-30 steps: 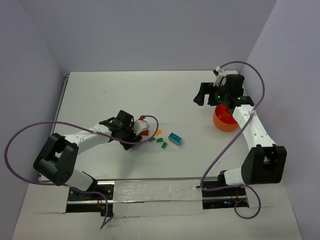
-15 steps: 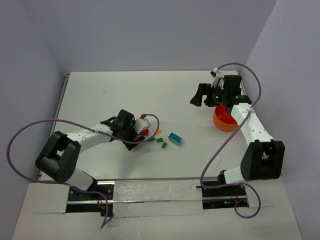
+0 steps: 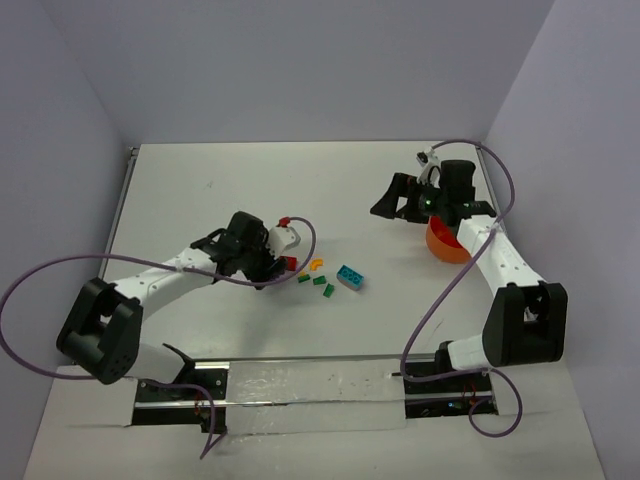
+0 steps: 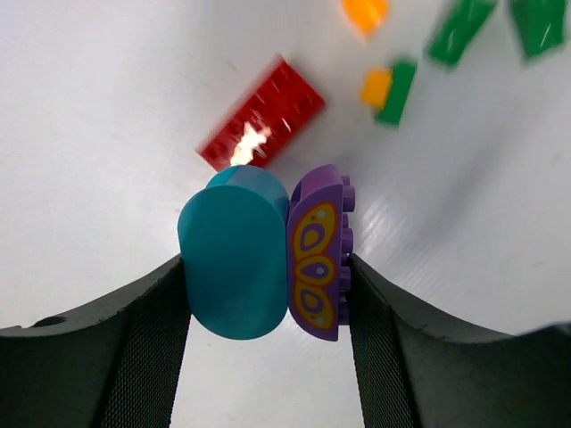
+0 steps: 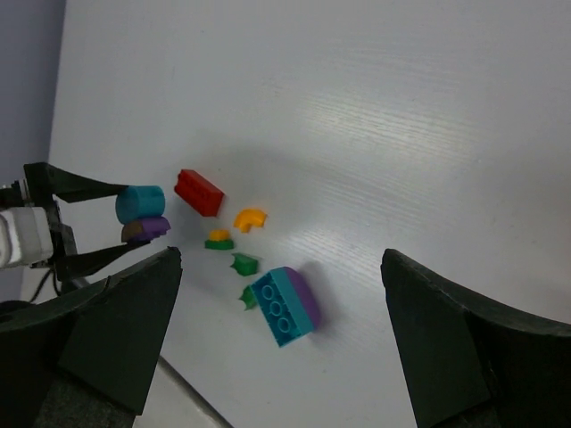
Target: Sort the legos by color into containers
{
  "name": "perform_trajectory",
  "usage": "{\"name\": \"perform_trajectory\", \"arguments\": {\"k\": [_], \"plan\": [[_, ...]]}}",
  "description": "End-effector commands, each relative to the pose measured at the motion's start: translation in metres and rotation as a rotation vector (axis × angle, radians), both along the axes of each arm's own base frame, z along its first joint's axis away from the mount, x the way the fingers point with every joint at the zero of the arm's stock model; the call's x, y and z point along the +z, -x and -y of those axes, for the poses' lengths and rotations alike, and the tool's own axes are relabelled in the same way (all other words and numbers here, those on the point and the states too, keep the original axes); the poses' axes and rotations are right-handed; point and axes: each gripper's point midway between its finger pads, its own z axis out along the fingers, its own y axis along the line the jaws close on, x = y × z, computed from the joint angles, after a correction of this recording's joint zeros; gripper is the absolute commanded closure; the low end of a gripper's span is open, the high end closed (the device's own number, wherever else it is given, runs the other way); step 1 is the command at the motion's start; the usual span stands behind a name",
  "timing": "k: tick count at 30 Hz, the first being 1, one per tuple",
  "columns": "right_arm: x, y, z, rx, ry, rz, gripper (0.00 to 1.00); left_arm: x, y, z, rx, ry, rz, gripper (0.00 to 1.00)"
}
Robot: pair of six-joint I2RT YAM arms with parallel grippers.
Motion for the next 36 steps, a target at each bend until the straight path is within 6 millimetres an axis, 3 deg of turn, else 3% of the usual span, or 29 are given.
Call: {"name": "perform_trajectory", "arguments": {"k": [1,3,8,13,22,29,36], "plan": [[0.048,-0.001,-0.040,0.035,-0.142,0.046,0.00,0.111,-0.041,0.029,0.146,0.231,0.192,0.97],[0.056,-0.003,-0.056,0.048,-0.178,0.025,0.00,0.135,-0.052,0.031,0.232,0.281,0.208,1.00],[0.073,-0.008,-0.097,0.123,-0.268,-0.016,0.00,0.164,-0.063,0.049,0.299,0.356,0.231,1.00],[0.086,-0.007,-0.125,0.208,-0.322,-0.042,0.01,0.179,-0.059,0.072,0.268,0.396,0.230,1.00],[0.084,0.021,-0.167,0.374,-0.421,-0.141,0.02,0.181,-0.056,0.089,0.275,0.409,0.223,1.00],[0.070,0.037,-0.182,0.426,-0.451,-0.221,0.07,0.182,-0.057,0.091,0.274,0.408,0.232,1.00],[0.054,0.041,-0.188,0.439,-0.493,-0.311,0.21,0.182,-0.056,0.091,0.276,0.406,0.238,1.00]]}}
